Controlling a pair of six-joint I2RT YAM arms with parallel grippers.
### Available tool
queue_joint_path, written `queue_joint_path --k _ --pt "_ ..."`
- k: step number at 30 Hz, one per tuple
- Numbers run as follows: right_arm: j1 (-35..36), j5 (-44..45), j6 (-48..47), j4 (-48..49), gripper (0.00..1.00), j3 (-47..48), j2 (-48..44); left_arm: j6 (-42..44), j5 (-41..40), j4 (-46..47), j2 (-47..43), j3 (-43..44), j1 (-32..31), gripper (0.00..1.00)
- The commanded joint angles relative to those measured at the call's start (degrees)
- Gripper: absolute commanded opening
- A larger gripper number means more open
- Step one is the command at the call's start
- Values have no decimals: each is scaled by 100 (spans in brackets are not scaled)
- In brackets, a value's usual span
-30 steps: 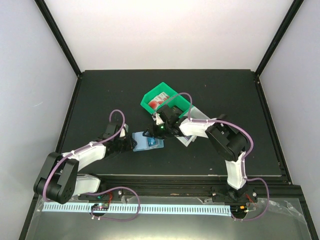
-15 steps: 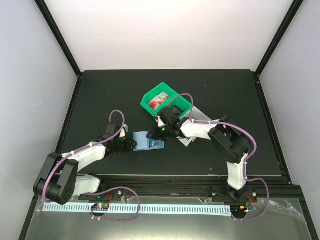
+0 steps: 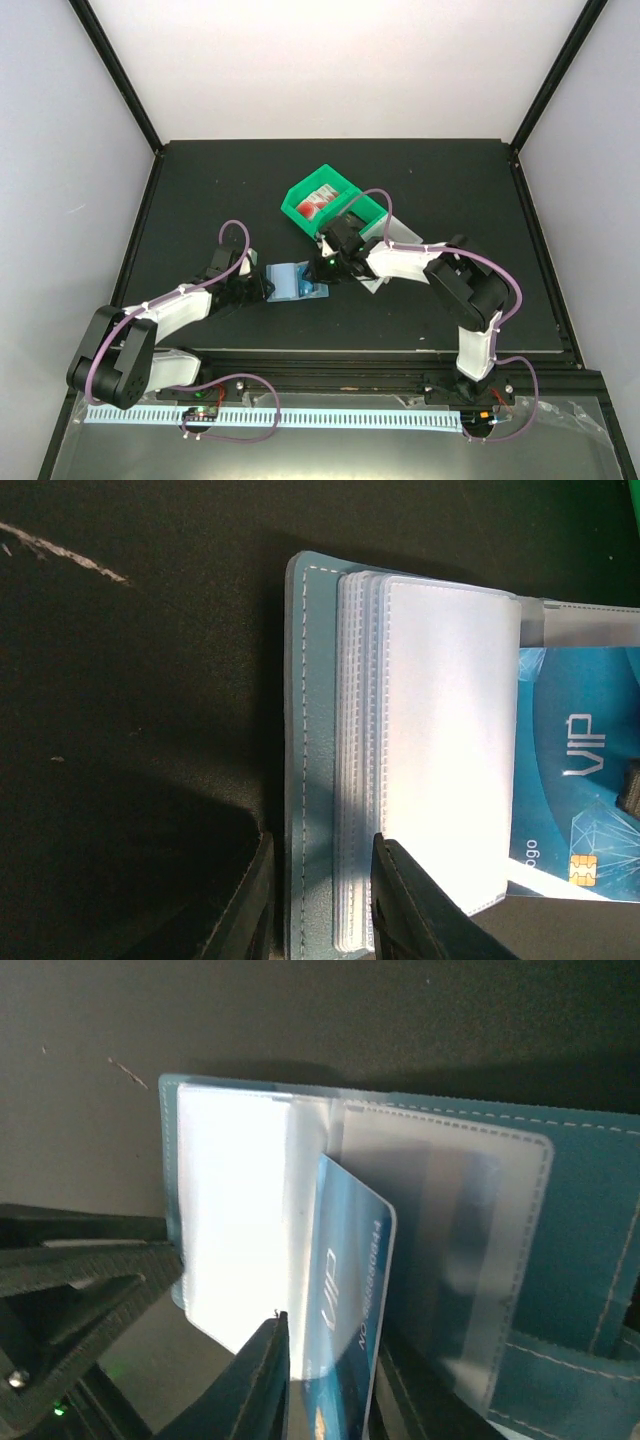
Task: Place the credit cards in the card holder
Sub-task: Insert the credit card into the card holder.
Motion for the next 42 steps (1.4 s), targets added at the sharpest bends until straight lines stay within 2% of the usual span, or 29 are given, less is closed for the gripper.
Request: queue_joint_path --k 1,4,7,18,32,42 --pt "28 95 49 -81 20 -121 -205 -45 74 -126 -37 -29 20 29" --pt "30 138 132 107 6 -259 -265 -53 87 -128 -37 -29 20 29" --pt "30 91 222 426 1 -308 -226 -58 94 -109 -28 -37 19 29" --pt "30 -166 506 1199 1 -335 -31 -43 74 -144 24 -46 20 28" --pt "25 361 560 968 1 -402 -99 -43 50 -174 8 -55 20 27" --pt "21 -160 731 1132 1 -299 249 -54 73 -144 32 -72 20 28"
